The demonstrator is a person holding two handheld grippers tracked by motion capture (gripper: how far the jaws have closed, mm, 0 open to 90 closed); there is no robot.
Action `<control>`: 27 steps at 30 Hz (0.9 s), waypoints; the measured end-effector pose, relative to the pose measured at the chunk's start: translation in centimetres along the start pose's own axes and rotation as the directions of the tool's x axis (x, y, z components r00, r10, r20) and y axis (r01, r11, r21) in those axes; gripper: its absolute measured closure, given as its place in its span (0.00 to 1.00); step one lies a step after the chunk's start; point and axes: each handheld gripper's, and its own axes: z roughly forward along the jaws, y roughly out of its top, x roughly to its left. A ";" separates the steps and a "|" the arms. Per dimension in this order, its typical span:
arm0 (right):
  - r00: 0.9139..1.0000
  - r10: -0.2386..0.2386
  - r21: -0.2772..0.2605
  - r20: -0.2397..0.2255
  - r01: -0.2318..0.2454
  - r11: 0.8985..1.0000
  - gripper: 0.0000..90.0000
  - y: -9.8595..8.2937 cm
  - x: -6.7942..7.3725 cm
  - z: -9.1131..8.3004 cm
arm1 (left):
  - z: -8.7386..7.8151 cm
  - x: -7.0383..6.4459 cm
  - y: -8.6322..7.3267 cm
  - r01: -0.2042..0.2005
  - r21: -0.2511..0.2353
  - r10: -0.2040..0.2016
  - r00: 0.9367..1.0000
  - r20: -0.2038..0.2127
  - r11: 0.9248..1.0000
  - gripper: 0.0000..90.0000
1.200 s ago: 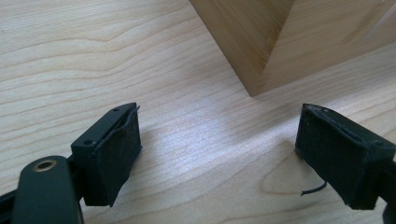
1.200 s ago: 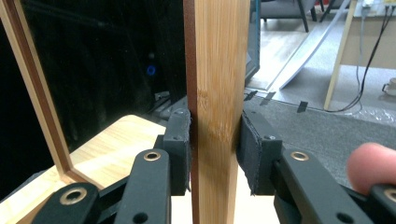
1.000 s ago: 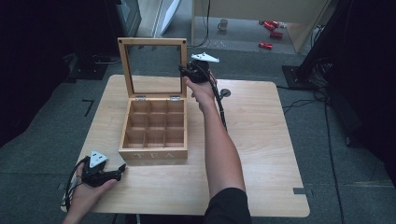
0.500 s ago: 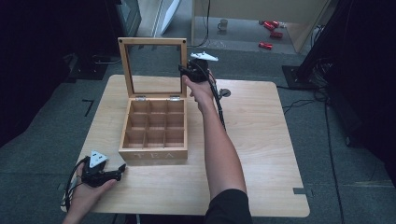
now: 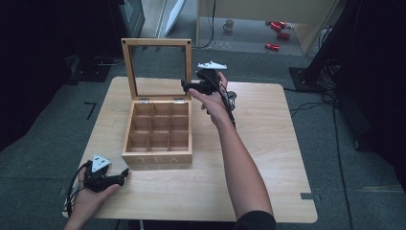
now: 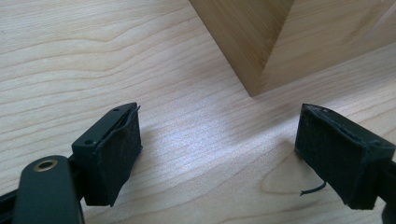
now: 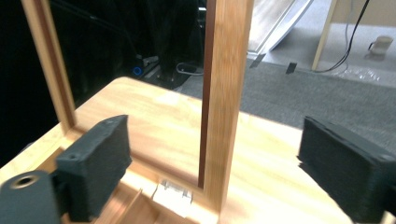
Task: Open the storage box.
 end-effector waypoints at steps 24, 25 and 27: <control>0.999 -0.011 0.011 0.048 0.011 1.000 0.01 -6.7 -4.3 -10.1 | 0.0 0.0 0.0 -0.001 0.001 0.001 1.000 -0.001 1.000 0.16; 0.999 -0.009 0.010 0.051 0.009 1.000 0.01 -7.1 -4.5 -10.6 | 0.0 0.0 0.0 -0.001 0.001 0.001 1.000 -0.001 1.000 0.16; 0.998 -0.004 0.004 0.055 0.003 1.000 0.01 -7.7 -5.1 -11.5 | 0.0 0.0 0.0 -0.001 0.001 0.001 1.000 -0.001 1.000 0.16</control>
